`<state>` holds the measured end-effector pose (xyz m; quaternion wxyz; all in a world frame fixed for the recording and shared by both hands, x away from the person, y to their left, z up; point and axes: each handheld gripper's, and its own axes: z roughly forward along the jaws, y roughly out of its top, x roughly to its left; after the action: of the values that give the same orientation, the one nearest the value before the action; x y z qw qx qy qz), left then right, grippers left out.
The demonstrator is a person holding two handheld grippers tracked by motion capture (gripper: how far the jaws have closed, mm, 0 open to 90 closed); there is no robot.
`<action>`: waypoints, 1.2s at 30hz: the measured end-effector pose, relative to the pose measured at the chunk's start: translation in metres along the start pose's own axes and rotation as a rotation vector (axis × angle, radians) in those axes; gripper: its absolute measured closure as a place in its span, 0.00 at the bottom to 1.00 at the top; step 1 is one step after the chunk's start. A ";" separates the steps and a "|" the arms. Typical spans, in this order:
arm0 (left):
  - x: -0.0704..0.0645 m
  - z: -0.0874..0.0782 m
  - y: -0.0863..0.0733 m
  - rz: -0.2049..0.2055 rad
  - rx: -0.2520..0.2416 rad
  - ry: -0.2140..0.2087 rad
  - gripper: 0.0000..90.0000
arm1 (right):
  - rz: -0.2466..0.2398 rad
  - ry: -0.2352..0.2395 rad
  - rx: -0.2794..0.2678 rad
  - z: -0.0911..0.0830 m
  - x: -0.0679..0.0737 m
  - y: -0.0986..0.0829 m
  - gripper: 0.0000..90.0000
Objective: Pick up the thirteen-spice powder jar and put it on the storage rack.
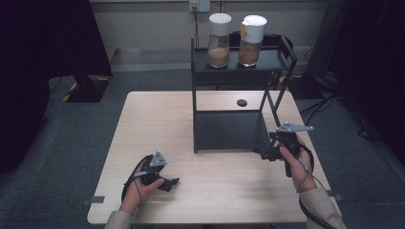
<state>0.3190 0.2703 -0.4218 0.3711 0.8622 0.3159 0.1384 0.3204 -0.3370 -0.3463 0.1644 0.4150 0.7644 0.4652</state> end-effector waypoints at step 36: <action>0.000 0.000 0.000 0.000 0.000 0.000 0.00 | 0.025 -0.068 0.087 -0.003 -0.016 -0.063 0.02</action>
<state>0.3190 0.2703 -0.4218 0.3712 0.8621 0.3160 0.1384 0.2977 -0.3650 -0.4000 0.1661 0.4469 0.7726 0.4191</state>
